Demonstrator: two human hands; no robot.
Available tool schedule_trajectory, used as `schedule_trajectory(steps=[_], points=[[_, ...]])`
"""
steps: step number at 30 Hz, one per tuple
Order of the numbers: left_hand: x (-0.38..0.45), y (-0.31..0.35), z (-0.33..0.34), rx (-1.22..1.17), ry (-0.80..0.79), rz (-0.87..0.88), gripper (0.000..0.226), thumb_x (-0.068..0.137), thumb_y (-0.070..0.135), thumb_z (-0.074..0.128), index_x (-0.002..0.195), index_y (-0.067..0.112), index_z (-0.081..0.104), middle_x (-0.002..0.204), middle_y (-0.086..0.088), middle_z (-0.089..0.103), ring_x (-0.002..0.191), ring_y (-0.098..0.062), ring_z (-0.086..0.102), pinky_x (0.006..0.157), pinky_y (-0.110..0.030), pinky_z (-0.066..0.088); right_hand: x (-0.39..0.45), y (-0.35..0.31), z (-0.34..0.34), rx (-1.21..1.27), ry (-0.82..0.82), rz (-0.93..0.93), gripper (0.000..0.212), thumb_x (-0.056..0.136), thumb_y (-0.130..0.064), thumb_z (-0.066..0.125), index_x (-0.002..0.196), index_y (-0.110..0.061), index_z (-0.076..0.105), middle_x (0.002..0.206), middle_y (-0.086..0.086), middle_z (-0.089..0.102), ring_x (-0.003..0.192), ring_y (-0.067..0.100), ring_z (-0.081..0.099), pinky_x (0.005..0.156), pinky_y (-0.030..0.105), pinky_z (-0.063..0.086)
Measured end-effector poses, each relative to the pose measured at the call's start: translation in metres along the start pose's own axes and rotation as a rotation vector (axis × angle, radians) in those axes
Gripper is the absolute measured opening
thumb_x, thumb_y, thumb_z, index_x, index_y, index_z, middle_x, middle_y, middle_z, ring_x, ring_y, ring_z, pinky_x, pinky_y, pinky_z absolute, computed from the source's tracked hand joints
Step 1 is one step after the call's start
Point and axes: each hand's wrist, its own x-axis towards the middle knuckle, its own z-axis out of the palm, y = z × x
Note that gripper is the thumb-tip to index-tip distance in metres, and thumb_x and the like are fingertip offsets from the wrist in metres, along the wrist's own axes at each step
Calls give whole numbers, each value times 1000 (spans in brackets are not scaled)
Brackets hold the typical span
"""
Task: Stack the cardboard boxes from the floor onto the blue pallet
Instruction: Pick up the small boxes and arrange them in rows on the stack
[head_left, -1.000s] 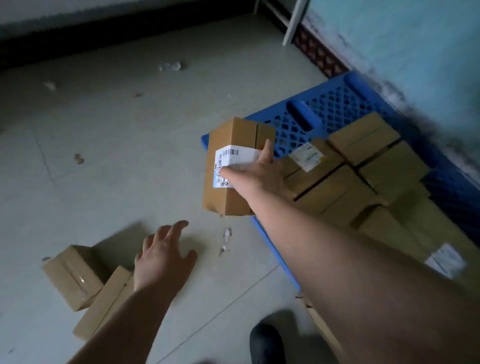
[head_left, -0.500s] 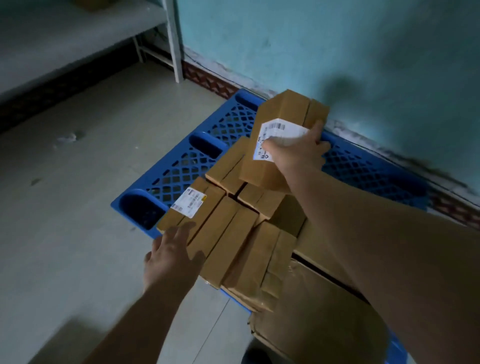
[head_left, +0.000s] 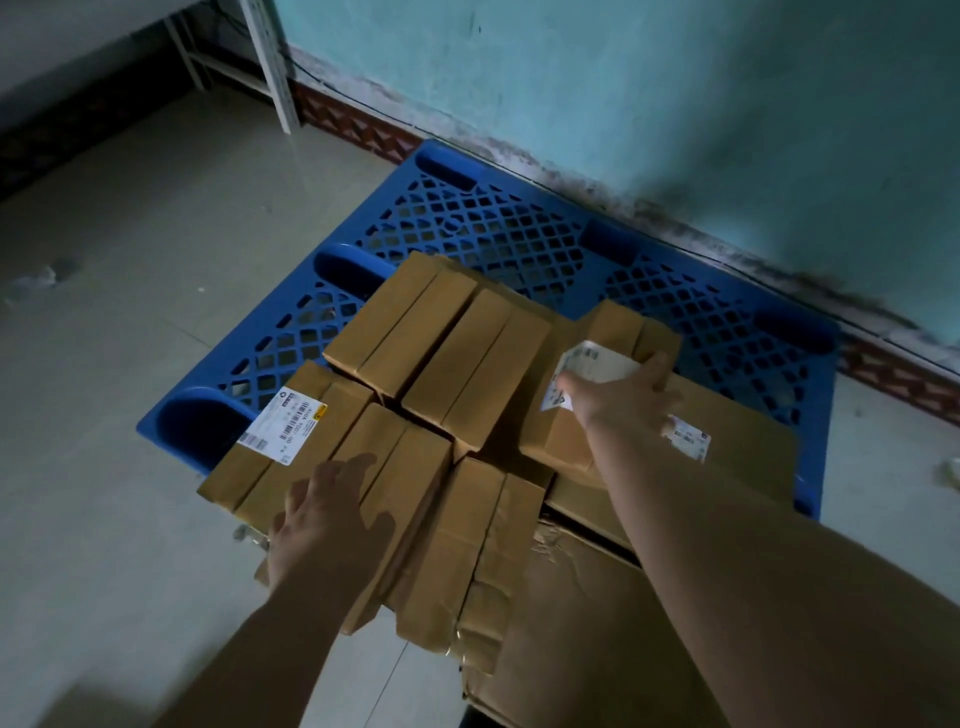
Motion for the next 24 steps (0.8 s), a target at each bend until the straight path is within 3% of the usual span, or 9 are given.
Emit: schedule_trajectory(steps=[3,7,14,17,21,24], points=[[4,-2,11,-62,-26,-52,57,79,27,58,130,39,34,133,7,37,124,-21,34,94,-46,43,2,0,25,-36,-61,28,111,61,-54,74,145,-30,7,137,17,27,120,40,34,76,50,47],[6,-4,21,-95,-4,-215,54,78,31,62,124,30,33,114,4,42,98,-16,42,79,-39,48,3,3,54,-48,-132,68,110,64,-51,74,146,-25,6,138,17,25,118,37,35,71,42,43],[13,-11,25,-41,6,-131,52,79,29,60,127,31,41,132,8,40,122,-16,35,84,-34,42,7,9,80,3,-225,29,105,72,-40,75,147,-22,4,141,15,27,123,36,38,77,42,44],[12,-12,23,-30,-8,-120,52,80,29,59,129,32,41,136,8,38,123,-16,36,86,-32,42,12,10,78,43,-197,21,86,73,-32,73,140,-15,21,134,16,35,119,34,42,71,39,45],[8,-18,16,-61,14,-97,50,81,28,58,127,37,41,136,9,38,124,-15,35,73,-24,39,8,5,71,-211,-186,-118,87,80,-41,63,146,-16,12,144,14,24,127,33,32,91,43,43],[2,-29,5,-112,66,-119,49,81,26,58,126,38,43,135,11,39,126,-14,33,86,-33,45,-6,-3,63,-402,-137,-291,84,83,-42,56,146,-15,8,151,11,13,131,32,23,97,47,40]])
